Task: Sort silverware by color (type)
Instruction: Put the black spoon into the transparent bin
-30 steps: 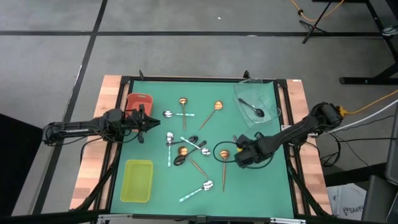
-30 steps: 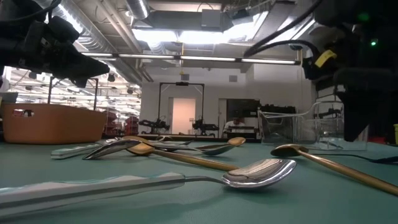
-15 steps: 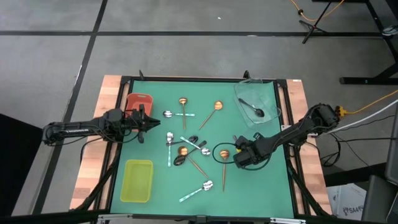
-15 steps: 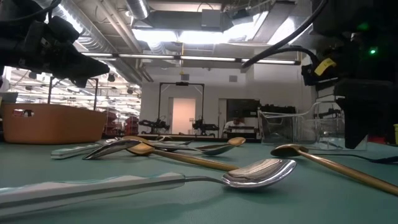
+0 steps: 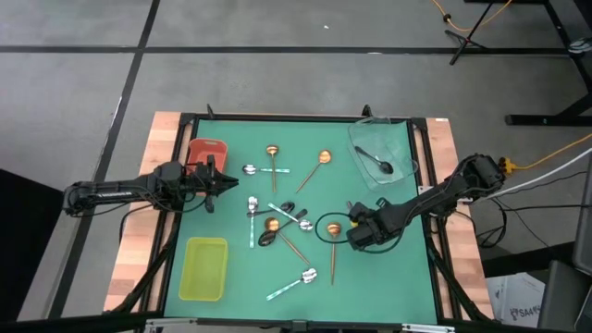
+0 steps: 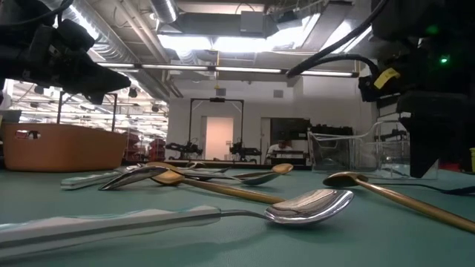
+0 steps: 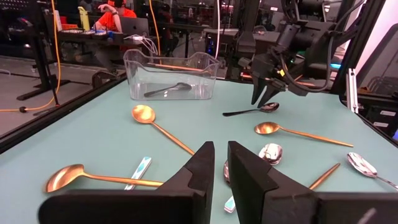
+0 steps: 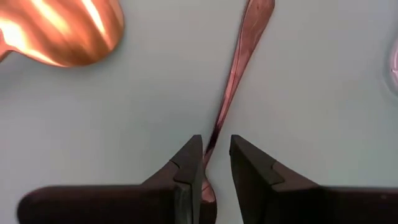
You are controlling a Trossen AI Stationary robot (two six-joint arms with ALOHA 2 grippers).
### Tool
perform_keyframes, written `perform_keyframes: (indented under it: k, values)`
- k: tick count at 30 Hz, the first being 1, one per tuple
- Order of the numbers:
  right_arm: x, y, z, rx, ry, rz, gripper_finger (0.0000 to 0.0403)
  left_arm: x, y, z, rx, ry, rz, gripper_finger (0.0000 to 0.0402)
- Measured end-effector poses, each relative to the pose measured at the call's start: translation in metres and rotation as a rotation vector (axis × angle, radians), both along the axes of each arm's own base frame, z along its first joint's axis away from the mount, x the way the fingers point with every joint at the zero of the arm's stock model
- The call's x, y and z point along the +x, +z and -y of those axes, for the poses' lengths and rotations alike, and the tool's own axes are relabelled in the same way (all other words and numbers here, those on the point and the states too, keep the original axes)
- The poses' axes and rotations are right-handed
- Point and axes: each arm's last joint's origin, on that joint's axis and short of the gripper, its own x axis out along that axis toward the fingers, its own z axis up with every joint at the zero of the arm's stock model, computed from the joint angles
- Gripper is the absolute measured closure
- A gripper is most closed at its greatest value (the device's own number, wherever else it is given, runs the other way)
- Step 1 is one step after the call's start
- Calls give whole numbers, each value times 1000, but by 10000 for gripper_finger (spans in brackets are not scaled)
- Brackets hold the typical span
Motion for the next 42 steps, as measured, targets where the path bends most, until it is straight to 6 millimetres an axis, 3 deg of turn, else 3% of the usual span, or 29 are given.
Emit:
perform_keyframes:
  k: [9,28,37,42]
  values:
    - [-6,-19,2,38,2,53,331,0,0,0,0,0,0,363]
    - [-6,-20,2,46,-1,59,332,0,0,0,0,0,0,363]
    - [-5,-20,2,49,-2,66,395,0,0,0,0,0,0,363]
    - [-5,-20,2,49,-2,65,393,0,0,0,0,0,0,363]
